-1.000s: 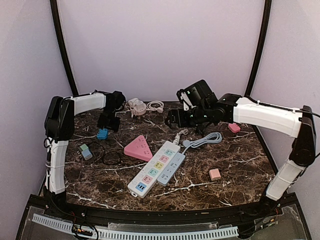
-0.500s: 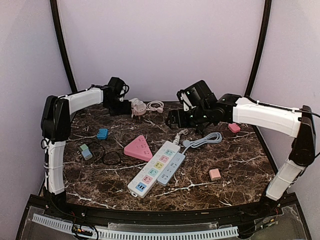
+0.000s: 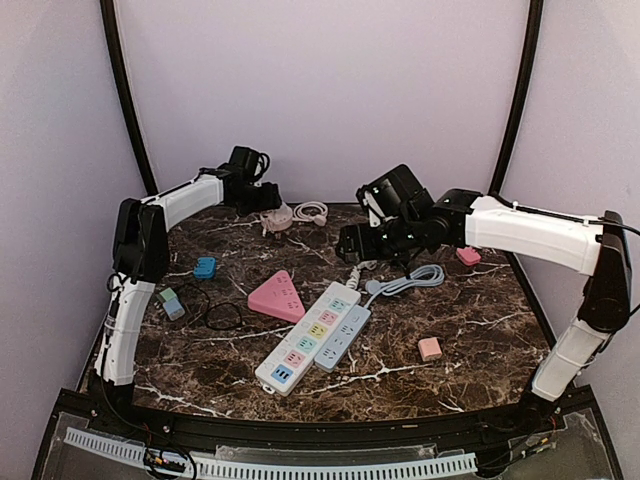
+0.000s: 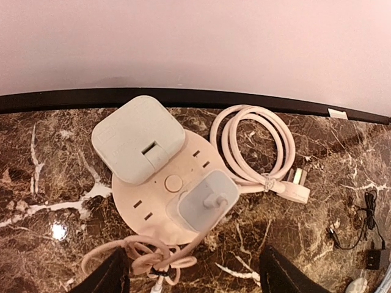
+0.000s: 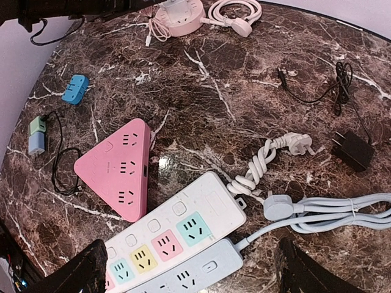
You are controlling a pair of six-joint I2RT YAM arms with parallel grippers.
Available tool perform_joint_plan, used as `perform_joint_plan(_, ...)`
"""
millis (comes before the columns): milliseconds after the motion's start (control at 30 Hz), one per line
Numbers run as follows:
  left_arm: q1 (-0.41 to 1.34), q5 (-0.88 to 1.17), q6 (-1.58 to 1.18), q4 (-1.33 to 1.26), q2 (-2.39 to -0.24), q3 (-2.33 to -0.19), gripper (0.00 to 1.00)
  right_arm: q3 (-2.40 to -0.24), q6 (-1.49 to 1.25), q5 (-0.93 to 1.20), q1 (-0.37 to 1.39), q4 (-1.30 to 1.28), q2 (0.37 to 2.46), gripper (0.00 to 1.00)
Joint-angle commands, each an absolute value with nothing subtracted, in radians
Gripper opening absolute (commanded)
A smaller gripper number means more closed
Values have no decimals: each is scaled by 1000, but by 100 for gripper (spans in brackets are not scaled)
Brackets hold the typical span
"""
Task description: Pull the plug off the socket
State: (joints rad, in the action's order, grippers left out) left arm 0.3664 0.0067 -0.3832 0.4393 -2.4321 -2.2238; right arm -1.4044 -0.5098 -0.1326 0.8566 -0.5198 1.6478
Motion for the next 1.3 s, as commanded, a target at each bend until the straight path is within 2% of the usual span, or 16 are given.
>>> perform_joint_plan(0,362,-25,-432,511,-2502,-2339,72,-1389,-515,-154,856,-533,1631,92)
perform_joint_plan(133,363,-11,-448,547,-2552,-2402,67,-1381,-515,-162,855,-534,1632,92)
perform_joint_plan(233,363,-7,-448,556,-2554,-2402,53,-1384,-517,-162,854,-534,1641,92)
perform_joint_plan(400,365,-7,-438,575,-2526,-2385,24,-1397,-515,-154,854,-531,1664,92)
perform_joint_plan(533,370,-5,-417,568,-2483,-2342,8,-1405,-515,-148,854,-527,1679,92)
perform_joint_plan(600,378,-10,-401,576,-2463,-2330,3,-1409,-514,-146,854,-525,1685,92)
perform_joint_plan(833,411,-25,-339,635,-2363,-2260,0,-1417,-513,-139,854,-508,1701,92)
perform_joint_plan(1267,457,32,-329,653,-2100,-1886,0,-1464,-493,-111,853,-478,1777,92)
